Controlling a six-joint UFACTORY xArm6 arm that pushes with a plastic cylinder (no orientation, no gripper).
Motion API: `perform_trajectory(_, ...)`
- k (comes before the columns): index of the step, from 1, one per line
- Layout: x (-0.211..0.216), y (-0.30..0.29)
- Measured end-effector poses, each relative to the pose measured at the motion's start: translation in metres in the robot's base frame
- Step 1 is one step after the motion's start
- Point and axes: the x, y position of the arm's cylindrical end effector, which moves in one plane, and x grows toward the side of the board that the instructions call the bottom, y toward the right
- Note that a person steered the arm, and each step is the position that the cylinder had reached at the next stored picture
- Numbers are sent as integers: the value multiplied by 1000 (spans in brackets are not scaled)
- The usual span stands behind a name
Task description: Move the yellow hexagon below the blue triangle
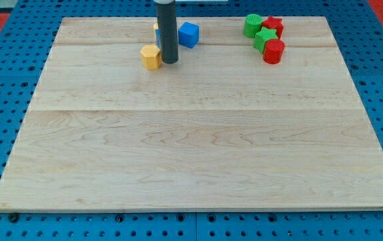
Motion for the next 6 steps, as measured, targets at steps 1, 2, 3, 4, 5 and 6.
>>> perform_trajectory(1, 30, 9)
perform_trajectory(2, 20, -35)
perform_trajectory(3, -7, -22)
perform_trajectory(4, -25, -10)
perform_trajectory(5, -4, -8)
perform_trajectory(6, -3, -6)
